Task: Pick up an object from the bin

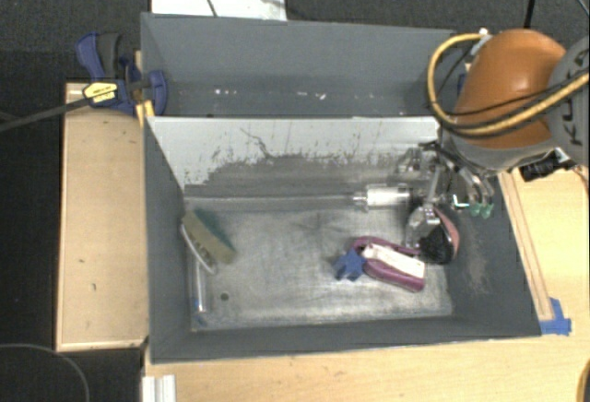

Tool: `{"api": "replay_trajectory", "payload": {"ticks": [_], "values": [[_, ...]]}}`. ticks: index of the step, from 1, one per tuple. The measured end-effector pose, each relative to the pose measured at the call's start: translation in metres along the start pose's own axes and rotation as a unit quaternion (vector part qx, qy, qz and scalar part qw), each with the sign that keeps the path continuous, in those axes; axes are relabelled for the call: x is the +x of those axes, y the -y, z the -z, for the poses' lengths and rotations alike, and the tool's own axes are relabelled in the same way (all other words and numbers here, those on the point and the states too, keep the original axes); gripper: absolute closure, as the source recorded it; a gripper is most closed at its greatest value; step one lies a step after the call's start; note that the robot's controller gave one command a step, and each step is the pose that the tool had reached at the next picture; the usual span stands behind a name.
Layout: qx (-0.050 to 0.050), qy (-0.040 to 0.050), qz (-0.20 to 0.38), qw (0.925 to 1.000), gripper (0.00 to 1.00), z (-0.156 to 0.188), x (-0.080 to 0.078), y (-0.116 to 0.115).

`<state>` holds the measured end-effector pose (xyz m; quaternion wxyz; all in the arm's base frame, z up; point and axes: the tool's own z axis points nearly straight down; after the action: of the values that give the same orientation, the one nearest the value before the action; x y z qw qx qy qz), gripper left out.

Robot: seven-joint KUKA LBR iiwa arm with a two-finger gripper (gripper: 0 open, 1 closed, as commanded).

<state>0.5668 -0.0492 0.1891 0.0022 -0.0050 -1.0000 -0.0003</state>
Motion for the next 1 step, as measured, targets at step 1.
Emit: {"api": "replay_trajectory", "payload": {"ticks": [1], "values": [[0.0,0.0063,-0.031,0.9995,0.0,-0.1189,0.0415,0.0131]]}}
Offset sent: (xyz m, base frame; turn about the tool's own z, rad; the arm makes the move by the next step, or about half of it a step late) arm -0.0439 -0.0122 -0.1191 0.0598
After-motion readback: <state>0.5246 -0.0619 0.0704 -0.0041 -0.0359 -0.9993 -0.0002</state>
